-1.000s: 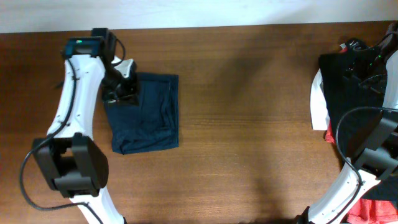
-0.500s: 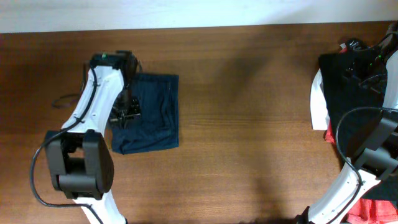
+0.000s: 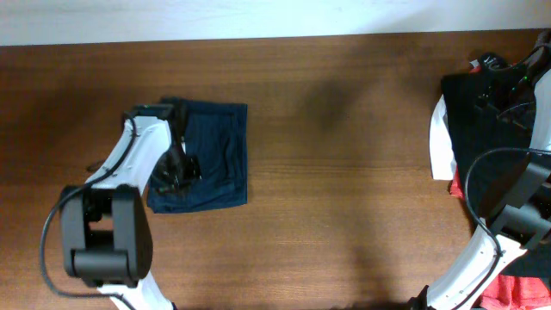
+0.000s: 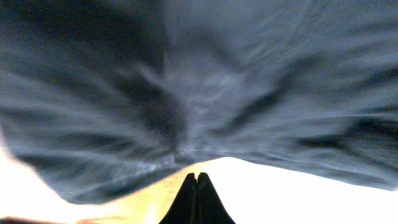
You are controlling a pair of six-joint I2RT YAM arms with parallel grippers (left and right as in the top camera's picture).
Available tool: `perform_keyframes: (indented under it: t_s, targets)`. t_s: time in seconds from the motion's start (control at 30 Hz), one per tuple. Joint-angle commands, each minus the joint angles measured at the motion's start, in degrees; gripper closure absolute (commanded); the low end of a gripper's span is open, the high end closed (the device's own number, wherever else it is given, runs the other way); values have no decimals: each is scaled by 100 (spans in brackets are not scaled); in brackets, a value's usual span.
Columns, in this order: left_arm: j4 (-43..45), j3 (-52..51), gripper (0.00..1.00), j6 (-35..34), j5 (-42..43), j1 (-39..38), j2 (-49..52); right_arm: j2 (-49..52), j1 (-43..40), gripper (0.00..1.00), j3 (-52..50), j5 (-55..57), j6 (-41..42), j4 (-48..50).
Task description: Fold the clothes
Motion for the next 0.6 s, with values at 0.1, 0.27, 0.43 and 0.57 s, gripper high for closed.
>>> perform_keyframes:
  t_s: [0.1,0.27,0.43,0.57]
  targets:
    - [74,817,15,72,-575,2,-1001,-107,-7,1,70,28,-15,-11]
    - [260,706,79,74,-619,693,-977,-107,-7,1,70,31,-15,-11]
    - [1421,-282,99,120,-186,824,-970,-107,-7,1,70,31,-15,-11]
    - [2057,-1051,99,114,-188,824,-957,-107,-7,1,70,28,-15,-11]
